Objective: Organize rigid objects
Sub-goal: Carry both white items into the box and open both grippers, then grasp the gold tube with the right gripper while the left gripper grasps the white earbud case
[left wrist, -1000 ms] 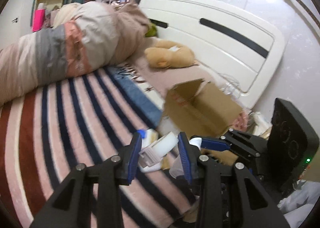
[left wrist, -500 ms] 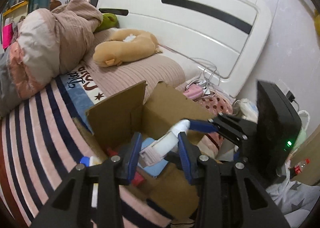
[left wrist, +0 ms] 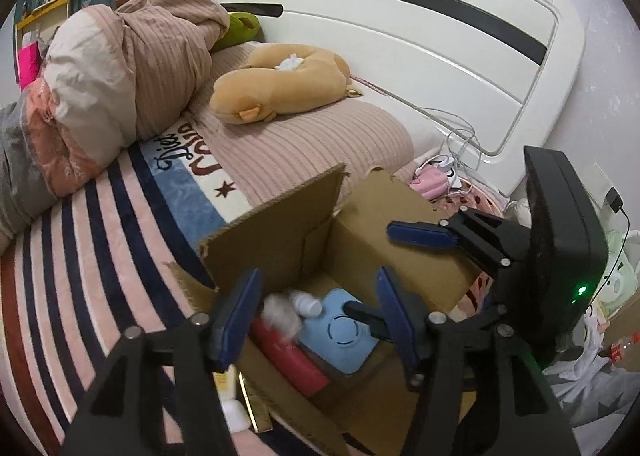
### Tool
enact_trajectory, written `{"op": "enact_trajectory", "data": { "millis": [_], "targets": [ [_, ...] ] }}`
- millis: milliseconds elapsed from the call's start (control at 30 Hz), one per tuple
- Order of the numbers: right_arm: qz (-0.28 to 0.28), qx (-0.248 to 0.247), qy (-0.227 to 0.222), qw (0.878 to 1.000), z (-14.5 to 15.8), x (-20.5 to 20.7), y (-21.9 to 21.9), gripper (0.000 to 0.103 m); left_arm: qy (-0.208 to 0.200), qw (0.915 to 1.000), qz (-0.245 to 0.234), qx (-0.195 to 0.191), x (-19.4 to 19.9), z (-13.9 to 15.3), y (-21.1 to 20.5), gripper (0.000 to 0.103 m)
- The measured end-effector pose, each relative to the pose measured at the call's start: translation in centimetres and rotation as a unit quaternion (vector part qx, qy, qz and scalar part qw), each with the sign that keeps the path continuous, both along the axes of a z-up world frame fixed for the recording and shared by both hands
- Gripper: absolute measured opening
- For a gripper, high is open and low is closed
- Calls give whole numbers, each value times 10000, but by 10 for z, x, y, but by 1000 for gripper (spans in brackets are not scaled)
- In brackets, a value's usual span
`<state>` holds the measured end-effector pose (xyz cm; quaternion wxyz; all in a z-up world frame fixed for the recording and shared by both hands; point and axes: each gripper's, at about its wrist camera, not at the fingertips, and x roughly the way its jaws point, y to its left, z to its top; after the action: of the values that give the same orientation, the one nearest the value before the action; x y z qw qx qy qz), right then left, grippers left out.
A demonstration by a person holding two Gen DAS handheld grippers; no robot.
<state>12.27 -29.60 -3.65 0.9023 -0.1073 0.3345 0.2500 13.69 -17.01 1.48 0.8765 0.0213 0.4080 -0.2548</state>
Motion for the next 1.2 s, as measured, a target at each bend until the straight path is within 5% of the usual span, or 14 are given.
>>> {"op": "enact_trajectory", "data": {
  "millis": [467, 767, 967, 1200],
  "targets": [
    [222, 389, -145, 9989, 36, -51, 22, 73, -418, 9977, 538, 60, -47, 30, 66, 68],
    [786, 806, -334, 9931, 57, -109, 70, 73, -391, 9948, 915, 216, -78, 8, 129, 69],
    [1123, 653, 19, 9915, 34, -123, 122, 72, -121, 9949, 982, 179, -84, -32, 165, 69],
    [1024, 387, 720, 9914, -29, -112, 173, 59, 412, 9950, 901, -122, -73, -88, 183, 69]
  ]
}}
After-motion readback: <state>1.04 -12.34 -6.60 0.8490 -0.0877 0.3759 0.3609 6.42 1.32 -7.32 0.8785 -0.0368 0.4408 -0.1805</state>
